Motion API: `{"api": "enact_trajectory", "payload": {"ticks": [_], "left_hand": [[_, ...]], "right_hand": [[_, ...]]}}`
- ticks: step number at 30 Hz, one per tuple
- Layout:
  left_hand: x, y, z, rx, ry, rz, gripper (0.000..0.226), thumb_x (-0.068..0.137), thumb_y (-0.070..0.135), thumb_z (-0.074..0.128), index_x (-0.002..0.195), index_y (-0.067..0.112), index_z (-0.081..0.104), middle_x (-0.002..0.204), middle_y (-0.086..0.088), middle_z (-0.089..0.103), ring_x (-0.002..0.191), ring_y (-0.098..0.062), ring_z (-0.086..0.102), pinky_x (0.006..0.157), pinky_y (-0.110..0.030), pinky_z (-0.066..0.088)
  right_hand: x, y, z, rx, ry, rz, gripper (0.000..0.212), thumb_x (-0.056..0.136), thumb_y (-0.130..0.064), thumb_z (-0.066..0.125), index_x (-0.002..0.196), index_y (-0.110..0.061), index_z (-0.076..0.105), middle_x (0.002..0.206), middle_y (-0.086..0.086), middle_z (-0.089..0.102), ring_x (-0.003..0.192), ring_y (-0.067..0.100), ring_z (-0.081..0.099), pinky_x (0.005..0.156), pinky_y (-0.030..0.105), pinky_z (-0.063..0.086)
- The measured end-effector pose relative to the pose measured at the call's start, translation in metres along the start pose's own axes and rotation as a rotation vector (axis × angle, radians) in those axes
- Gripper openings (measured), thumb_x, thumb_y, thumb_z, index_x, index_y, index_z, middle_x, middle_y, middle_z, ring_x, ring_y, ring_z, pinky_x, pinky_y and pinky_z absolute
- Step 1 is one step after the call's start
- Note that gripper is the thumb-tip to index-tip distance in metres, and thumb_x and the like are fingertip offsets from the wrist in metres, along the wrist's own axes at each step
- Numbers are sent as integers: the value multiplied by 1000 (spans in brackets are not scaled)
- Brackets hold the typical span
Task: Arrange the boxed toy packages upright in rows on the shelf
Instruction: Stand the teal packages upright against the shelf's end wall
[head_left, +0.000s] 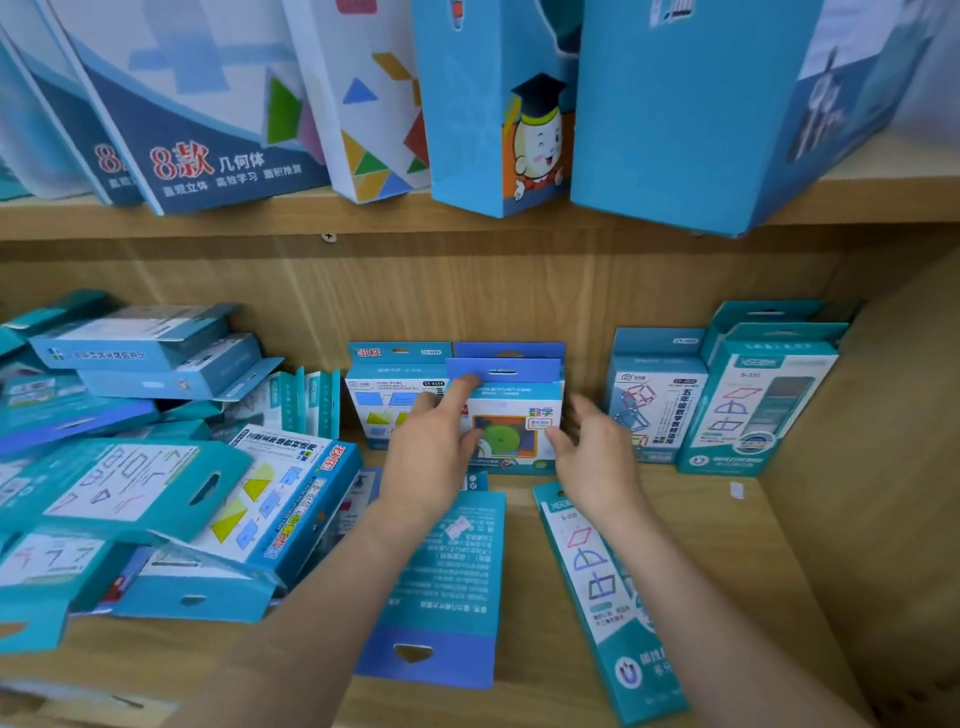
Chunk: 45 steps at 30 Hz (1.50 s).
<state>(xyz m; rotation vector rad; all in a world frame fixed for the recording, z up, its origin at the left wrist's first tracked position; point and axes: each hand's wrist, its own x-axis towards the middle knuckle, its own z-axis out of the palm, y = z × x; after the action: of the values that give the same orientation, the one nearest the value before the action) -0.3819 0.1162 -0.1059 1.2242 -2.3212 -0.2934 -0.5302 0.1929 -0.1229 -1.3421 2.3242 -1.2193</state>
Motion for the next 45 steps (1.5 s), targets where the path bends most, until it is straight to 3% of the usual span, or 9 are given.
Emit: {"api": "enact_trajectory", "payload": {"ticks": [13,19,24,29,32,35,39,42,45], "left_hand": [[5,-6,2,-142,-62,26,45,90,12,57,128,31,41,87,-5,61,81,-25,57,62,-30,40],[5,-7,-5,-166,-181,-24,60,87,9,58,129,42,31,106,-7,62,92,-24,60,73,-36,51],[-32,16,-25,-18,-53,28,69,83,5,56,140,32,31,128,-6,50,111,-28,51,80,-36,43],[-111,18,-22,41,-104,95,31,82,33,52,111,29,62,119,4,60,112,-23,53,92,-36,47],[-132,14,-10,96,-103,110,35,79,40,53,109,26,63,122,-1,61,111,-27,55,91,-39,49],[-136,14,-6,100,-82,102,33,83,36,59,114,25,62,126,-1,59,116,-25,53,94,-39,47],[-137,18,-7,103,-61,87,35,82,38,52,110,23,65,122,-1,61,113,-25,54,94,-36,46],[-145,40,-15,-8,-11,103,37,86,45,42,99,23,68,101,4,68,94,-21,61,81,-31,50],[-152,75,-23,-325,-161,18,50,83,68,36,101,30,64,82,11,71,76,-8,63,70,-31,51]], "right_hand": [[2,7,4,17,6,2,21,91,-16,59,112,-13,61,108,5,70,101,22,65,83,38,54],[-1,-2,-3,16,-26,23,19,92,-17,59,110,-11,60,111,7,69,103,25,64,85,39,54],[-38,-14,-47,-265,-190,50,53,92,-40,55,135,-11,41,121,11,63,112,32,57,88,40,49],[-109,2,-61,-486,-421,157,98,75,-72,55,148,-24,10,138,6,45,124,29,43,94,36,40],[-126,9,-48,-560,-474,209,113,71,-75,57,149,-23,-6,147,11,26,133,28,30,100,38,37],[-128,10,-46,-575,-412,226,109,75,-64,61,149,-22,-7,142,10,31,129,26,31,94,38,41],[-132,14,-59,-433,-352,229,93,70,-53,66,144,-25,18,129,2,47,119,24,43,89,34,44],[-136,15,-82,15,-345,275,63,70,-40,75,121,-36,38,102,-17,58,95,9,59,78,28,50],[-144,7,-95,376,-279,230,62,71,-29,80,115,-45,39,91,-25,56,79,-14,58,60,6,45]]}}
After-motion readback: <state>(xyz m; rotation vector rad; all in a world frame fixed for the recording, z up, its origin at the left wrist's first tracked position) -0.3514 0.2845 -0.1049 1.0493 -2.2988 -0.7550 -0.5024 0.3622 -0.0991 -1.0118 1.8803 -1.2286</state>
